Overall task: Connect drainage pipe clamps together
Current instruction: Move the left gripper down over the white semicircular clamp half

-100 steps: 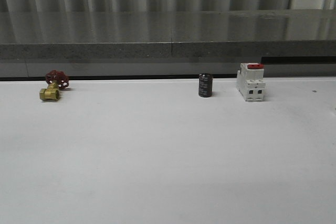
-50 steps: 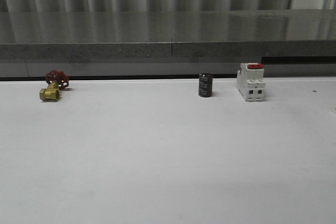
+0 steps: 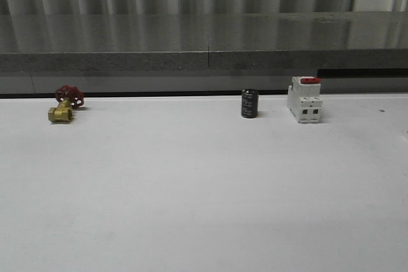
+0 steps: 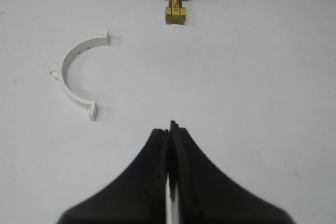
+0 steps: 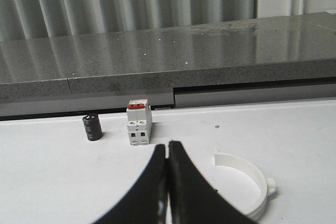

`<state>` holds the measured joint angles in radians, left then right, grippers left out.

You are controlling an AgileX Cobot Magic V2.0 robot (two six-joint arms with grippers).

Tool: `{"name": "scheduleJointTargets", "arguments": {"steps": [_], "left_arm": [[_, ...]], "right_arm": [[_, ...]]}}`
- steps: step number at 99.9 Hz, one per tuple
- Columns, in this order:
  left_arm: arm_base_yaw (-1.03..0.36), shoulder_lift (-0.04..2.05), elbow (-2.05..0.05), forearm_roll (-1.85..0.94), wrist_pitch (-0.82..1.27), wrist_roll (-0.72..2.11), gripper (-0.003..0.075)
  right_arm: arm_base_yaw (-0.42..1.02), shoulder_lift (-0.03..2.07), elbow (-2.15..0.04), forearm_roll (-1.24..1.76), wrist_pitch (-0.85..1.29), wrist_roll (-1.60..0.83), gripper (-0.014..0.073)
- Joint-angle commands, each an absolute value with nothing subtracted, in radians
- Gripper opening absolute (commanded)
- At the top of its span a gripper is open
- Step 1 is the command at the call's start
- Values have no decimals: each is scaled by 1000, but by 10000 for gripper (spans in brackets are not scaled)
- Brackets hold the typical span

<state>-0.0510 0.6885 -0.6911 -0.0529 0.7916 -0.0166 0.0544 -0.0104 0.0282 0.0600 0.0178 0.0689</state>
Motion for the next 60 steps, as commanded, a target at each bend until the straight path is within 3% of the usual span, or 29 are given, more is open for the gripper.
{"name": "scheduleJointTargets", "arguments": {"steps": [1,10,22,29,44,60], "left_arm": [[-51,706,-723,-65,749,-25,62],[-51,716,-723,-69,756,-25,238],[-51,724,-723,-71,760,-25,595],[-51,724,-723,-71,758,-25,712],[-51,739,-728,-61,756,-25,648],[-29,860,-790,-56,760,-25,641]], "right_arm": [[49,-29,11,56,-69,66,-67],[49,-29,11,56,-69,66,-67],[49,-29,11,56,-69,66,-67],[49,-29,11,56,-69,66,-67],[49,-29,11,56,-69,66,-67],[49,-29,11,56,-69,66,-67]]}}
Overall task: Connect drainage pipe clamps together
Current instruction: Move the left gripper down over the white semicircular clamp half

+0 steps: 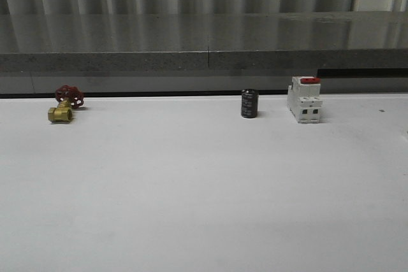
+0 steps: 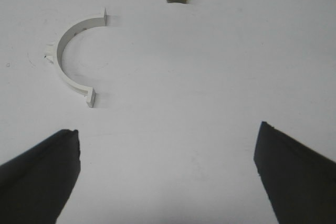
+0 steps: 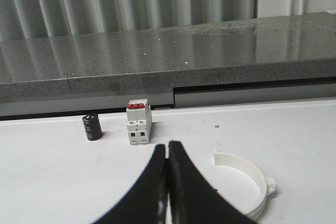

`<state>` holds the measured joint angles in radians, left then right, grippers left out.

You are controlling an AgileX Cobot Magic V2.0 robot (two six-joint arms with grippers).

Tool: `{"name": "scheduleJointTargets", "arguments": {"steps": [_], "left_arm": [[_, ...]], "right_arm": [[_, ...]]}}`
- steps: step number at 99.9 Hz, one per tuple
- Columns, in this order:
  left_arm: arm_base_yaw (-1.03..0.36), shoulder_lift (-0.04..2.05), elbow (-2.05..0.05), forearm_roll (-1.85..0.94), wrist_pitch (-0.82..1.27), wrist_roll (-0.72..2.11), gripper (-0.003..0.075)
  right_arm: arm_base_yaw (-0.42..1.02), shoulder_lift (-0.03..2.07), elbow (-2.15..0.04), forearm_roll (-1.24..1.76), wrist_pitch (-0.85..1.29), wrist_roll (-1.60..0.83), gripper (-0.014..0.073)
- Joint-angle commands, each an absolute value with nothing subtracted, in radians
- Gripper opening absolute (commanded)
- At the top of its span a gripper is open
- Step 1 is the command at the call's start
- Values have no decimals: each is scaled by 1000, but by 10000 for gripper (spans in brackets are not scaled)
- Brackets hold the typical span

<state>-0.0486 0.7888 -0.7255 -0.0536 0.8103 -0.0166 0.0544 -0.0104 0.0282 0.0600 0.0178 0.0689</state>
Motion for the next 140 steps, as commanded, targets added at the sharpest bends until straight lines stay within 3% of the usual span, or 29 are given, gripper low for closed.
{"name": "scheduleJointTargets", "arguments": {"steps": [1,44,75,104,140], "left_arm": [[-26,875,-794,-56,760,-25,640],[202,1376,-1011,-70,686,112,639],[272,1690,-1211,-123,717,314,638],[272,1847,-1340,-130,719,372,638],[272,1902,-1355,-128,711,373,638]], "right_arm": [[49,-29,11,56,-69,66,-67],[49,-29,11,56,-69,66,-67],[49,-29,11,56,-69,66,-67],[49,-29,11,56,-69,66,-67],[49,-29,11,56,-69,66,-67]]}}
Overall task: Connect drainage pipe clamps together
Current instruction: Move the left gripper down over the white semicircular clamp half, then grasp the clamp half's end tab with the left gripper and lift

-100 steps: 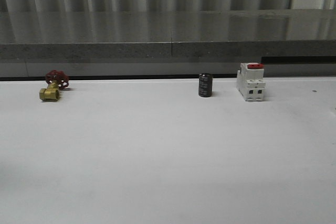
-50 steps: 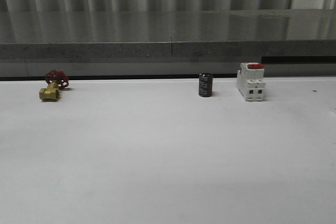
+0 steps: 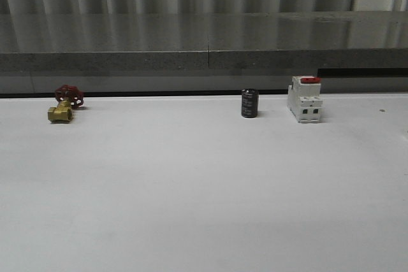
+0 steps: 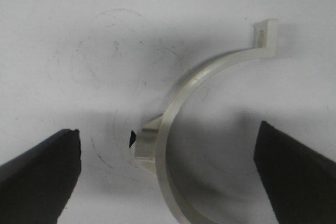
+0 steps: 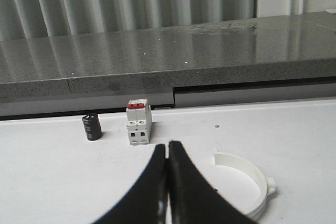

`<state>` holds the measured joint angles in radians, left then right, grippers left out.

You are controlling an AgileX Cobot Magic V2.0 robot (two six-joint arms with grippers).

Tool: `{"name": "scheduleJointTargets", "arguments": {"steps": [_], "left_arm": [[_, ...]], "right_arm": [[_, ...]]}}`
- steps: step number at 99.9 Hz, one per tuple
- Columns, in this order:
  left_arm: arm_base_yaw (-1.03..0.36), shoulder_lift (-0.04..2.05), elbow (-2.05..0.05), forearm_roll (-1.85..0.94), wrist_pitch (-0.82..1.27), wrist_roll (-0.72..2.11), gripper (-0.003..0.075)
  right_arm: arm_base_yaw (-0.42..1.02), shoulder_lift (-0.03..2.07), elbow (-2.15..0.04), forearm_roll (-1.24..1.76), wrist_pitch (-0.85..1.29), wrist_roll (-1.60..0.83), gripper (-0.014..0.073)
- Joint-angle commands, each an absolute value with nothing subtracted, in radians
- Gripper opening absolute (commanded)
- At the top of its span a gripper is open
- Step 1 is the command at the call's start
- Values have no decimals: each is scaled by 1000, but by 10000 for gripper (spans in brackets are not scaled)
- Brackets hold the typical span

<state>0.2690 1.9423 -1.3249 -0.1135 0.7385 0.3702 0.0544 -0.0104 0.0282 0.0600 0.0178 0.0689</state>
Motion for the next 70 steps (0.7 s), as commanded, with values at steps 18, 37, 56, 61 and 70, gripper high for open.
{"name": "scheduleJointTargets", "arguments": {"steps": [18,37,56,61,70], "left_arm": [[272,1904,-1353,-128,686,373,638],[272,1926,-1353,-128,684,373,638],[272,1951,-1353,-128,684,373,638],[272,1951,-1353,-128,684,373,638],[272,1951,-1353,-128,684,373,638]], "right_arm": [[49,-29,11,56,-68,66,-67],[49,-29,11,56,-68,66,-67],[49,-29,11,56,-68,66,-67],[49,-29,11,56,-68,66,-67],[49,-29,11,56,-68,66,-67]]}}
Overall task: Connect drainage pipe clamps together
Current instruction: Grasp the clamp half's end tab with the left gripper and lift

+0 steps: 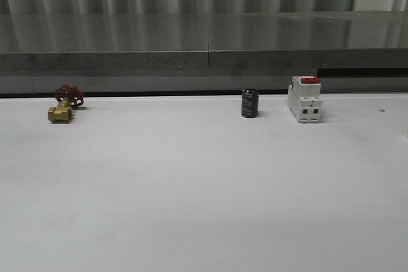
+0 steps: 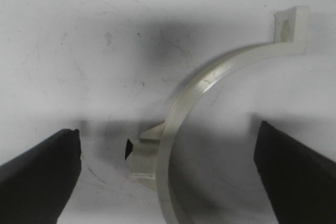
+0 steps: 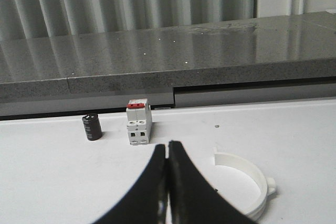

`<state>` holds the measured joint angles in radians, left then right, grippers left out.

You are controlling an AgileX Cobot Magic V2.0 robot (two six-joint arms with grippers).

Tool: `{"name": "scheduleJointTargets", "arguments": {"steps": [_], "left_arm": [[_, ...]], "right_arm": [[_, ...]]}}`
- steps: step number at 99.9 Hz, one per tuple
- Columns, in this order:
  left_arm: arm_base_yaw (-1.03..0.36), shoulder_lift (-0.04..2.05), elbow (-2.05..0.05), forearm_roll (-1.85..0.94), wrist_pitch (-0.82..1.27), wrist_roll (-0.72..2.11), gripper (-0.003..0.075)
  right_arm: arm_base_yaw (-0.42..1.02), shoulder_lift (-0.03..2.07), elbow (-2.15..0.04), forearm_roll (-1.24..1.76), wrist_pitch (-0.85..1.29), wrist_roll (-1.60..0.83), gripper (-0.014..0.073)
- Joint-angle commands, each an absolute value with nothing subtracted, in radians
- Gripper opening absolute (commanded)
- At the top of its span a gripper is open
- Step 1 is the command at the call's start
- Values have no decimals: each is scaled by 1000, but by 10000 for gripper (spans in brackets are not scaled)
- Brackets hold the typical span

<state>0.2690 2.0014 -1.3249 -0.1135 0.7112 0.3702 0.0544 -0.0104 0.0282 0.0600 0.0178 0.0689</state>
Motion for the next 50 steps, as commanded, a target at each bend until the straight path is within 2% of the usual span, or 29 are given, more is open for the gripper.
{"name": "scheduleJointTargets", "arguments": {"steps": [1,37,45,50], "left_arm": [[272,1951,-1353,-128,686,373,638],[272,1964,-1353,-128,719,373,629],[272,1964,-1353,-128,731,373,577],[272,1964,-1353,-128,738,373,511]], "right_arm": [[49,-29,11,56,-68,66,-67],[49,-29,11,56,-68,66,-67],[49,-29,11,56,-68,66,-67],[49,-29,11,56,-68,66,-67]]}}
